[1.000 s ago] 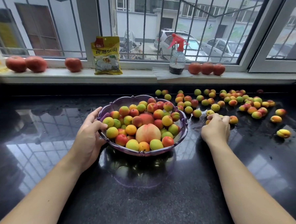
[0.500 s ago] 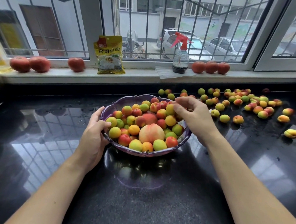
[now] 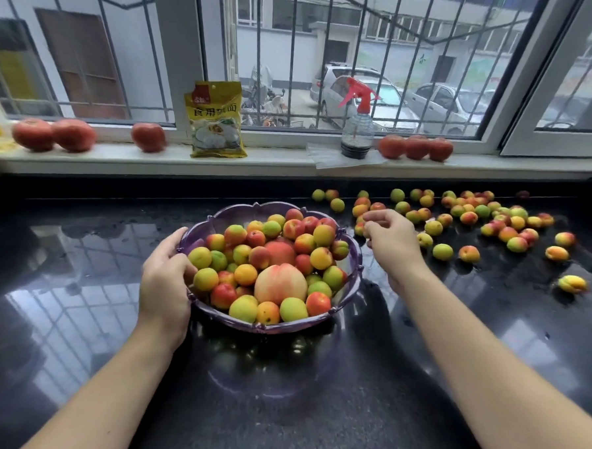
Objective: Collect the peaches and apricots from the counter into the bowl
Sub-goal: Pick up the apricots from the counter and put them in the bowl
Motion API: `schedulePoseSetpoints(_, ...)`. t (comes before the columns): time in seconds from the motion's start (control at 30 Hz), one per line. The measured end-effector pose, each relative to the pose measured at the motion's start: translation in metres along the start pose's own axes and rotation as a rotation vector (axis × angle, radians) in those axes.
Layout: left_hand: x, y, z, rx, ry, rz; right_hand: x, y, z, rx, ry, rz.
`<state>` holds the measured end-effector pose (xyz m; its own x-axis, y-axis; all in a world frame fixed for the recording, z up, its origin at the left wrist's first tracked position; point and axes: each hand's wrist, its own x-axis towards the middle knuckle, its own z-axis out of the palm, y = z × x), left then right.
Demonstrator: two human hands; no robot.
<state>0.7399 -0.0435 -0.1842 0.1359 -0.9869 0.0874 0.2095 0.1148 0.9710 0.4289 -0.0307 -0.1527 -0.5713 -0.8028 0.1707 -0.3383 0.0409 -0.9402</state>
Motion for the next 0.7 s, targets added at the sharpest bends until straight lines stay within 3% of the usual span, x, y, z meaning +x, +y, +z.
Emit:
schedulePoseSetpoints(0.07, 0.007, 0.004, -0.009, -0.058, 0.060, -0.005, 0.030, -0.011, 0.011, -0.174, -0.064, -0.071)
schedulePoseSetpoints(0.27, 0.020, 0.011, -0.025, -0.358, 0.054, -0.095, 0.109, -0.014, 0.069, -1.036, -0.209, -0.497)
schedulePoseSetpoints(0.4, 0.023, 0.010, -0.025, -0.526, -0.103, -0.162, 0.138, 0.000, 0.097, -1.432, -0.174, -0.679)
schedulePoseSetpoints(0.6, 0.024, 0.008, -0.027, -0.552, -0.178, -0.181, 0.150, 0.007, 0.117, -1.512, -0.061, -0.792)
schedulePoseSetpoints(0.7, 0.026, 0.006, -0.028, -0.560, -0.166, -0.197, 0.137, -0.002, 0.115, -1.192, -0.056, -0.733)
